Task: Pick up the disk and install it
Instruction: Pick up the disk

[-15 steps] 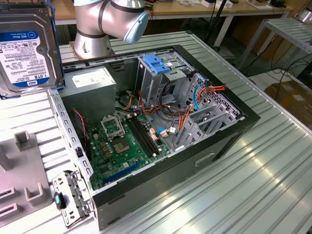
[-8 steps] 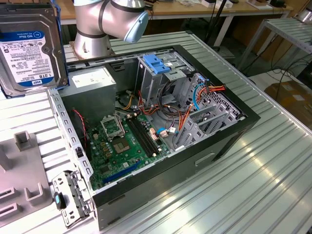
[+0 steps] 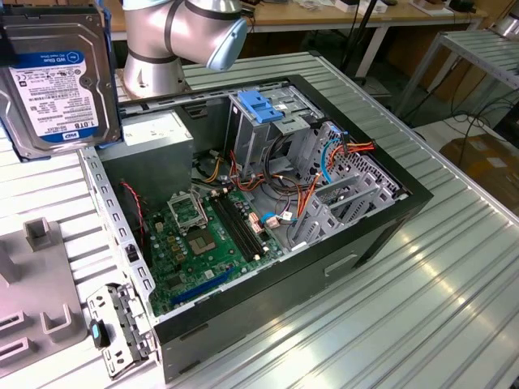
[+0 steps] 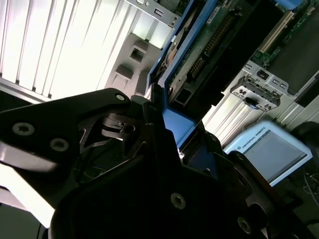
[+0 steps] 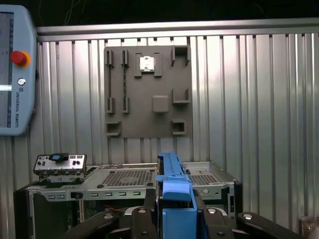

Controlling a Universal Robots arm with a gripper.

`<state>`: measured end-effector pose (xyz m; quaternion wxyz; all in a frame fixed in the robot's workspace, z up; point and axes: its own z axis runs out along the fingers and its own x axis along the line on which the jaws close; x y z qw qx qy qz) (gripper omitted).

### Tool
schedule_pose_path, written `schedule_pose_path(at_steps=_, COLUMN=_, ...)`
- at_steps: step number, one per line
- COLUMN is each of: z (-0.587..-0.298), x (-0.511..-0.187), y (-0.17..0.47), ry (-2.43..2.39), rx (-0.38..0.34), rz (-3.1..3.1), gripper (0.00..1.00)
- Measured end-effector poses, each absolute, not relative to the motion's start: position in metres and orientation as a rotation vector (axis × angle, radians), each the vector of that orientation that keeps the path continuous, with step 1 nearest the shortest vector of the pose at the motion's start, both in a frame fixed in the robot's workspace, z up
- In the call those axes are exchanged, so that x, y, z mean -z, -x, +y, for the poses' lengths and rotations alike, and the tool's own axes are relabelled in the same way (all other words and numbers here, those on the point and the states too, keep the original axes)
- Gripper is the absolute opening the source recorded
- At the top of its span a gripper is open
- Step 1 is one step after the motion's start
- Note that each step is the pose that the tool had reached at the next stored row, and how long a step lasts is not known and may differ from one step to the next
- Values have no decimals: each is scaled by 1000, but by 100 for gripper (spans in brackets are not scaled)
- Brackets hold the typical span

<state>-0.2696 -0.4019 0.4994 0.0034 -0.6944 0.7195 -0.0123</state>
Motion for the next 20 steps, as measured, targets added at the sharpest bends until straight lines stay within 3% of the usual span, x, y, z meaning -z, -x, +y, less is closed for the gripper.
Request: schedule_pose_path(at_steps=20, z=-405, x=-499, y=254, ry=2177, rx=39, rz=2256, gripper=37)
